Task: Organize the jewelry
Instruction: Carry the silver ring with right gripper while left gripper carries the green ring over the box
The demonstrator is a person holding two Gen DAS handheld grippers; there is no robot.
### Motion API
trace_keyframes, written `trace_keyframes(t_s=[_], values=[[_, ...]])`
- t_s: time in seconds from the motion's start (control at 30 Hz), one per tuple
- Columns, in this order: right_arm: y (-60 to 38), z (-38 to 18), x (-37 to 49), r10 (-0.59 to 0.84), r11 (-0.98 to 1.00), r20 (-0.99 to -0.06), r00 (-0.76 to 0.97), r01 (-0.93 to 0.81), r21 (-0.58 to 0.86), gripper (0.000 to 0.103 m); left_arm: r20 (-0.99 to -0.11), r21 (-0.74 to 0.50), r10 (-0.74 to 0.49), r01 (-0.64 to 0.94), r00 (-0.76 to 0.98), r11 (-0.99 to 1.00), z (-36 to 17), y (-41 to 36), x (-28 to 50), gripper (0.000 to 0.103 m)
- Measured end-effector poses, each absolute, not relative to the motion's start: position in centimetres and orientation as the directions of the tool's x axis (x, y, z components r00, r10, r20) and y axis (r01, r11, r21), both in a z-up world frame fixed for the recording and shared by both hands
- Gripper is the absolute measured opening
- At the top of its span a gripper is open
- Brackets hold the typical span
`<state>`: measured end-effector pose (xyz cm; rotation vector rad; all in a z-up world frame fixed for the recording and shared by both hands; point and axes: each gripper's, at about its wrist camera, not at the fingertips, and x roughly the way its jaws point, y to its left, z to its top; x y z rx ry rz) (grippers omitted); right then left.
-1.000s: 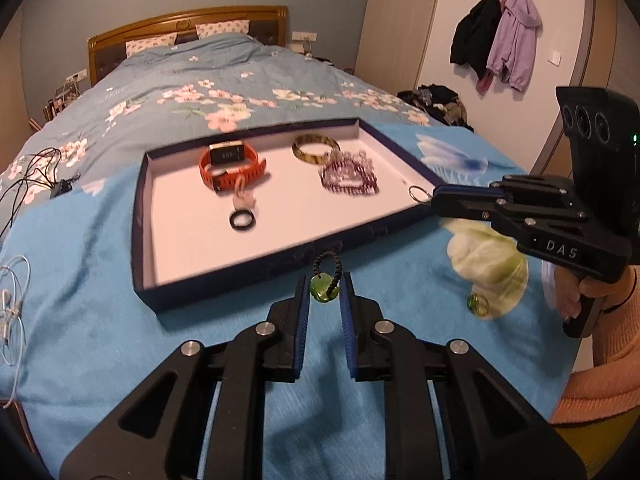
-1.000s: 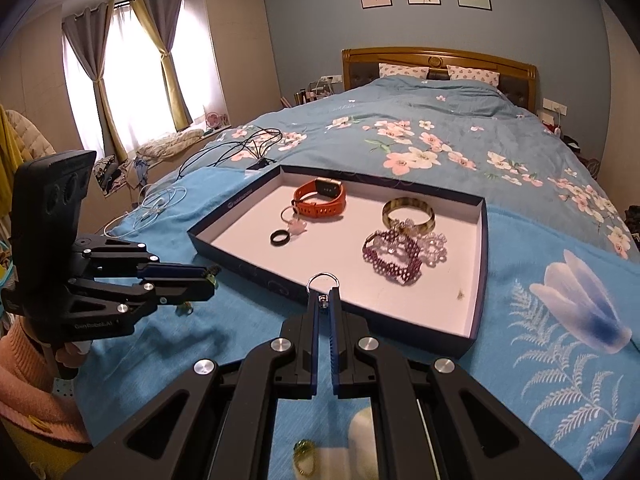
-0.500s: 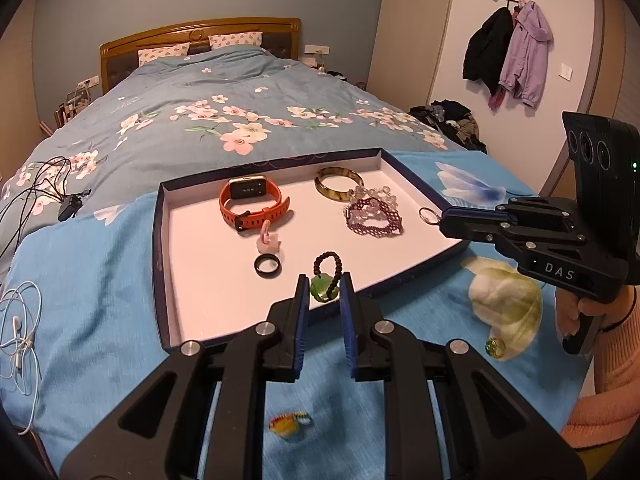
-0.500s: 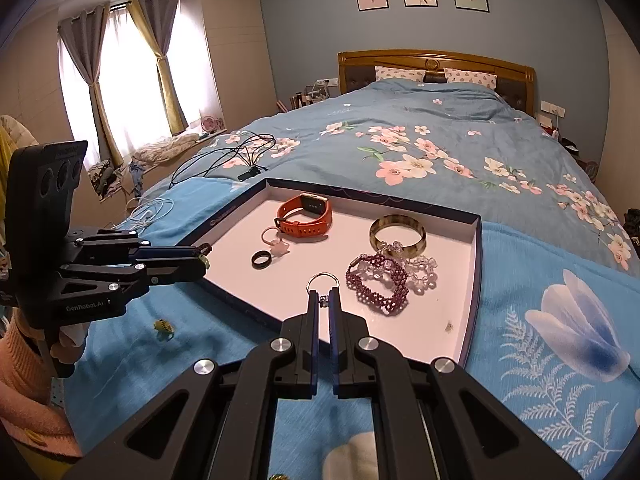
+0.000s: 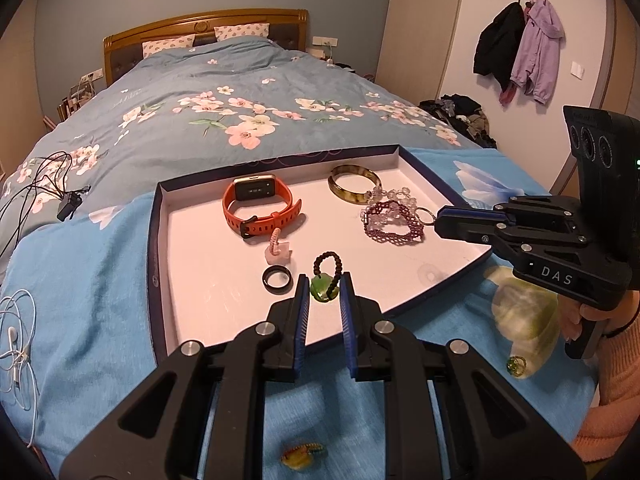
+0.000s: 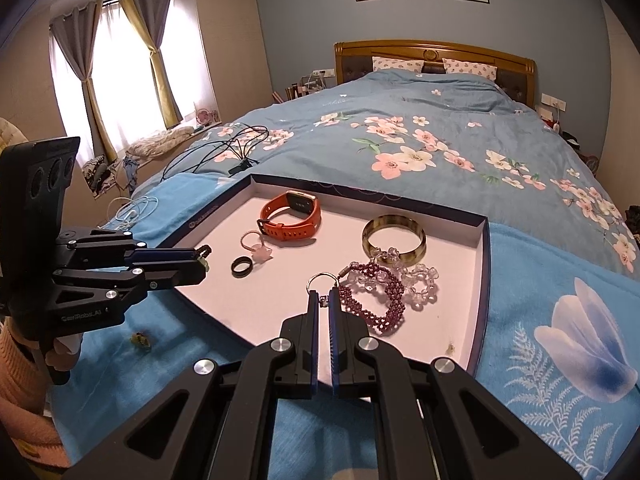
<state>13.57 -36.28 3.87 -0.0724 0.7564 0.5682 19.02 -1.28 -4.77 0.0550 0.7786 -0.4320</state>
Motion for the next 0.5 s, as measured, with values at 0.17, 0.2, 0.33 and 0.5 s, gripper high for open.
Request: trace_keyframes(t_s=[0.17,0.2,0.33,0.5], values=[[-36.0,3.4,14.3,0.455,0.849,-0.679,0.576,-0.511,0.135,0.003,-0.697,-0.112,-0.353,0.391,0.625,0.914,-5.0,-1.3,19.6,0.016],[-36.0,3.2,14.4,0.453,0.85,-0.683,0.573,-0.51,0.135,0.003,-0.699,-0.111,-0.35,0.389,0.624,0.915,-5.1,-1.3,19.7,0.016],[-35.9,2.9,14.8,0.447,0.851,-0.693,0.566,-0.507,0.135,0.003,-0.708,-0.11,-0.345,0.385,0.617,0.916,-5.4,-1.4,20.0,0.016],[-35.9,2.4,15.4,0.439,0.854,-0.706,0.555,-0.501,0.138,0.003,-0.721,-0.108,-0.339,0.385,0.605,0.917,-6.0,-1.7,20.7,0.016]])
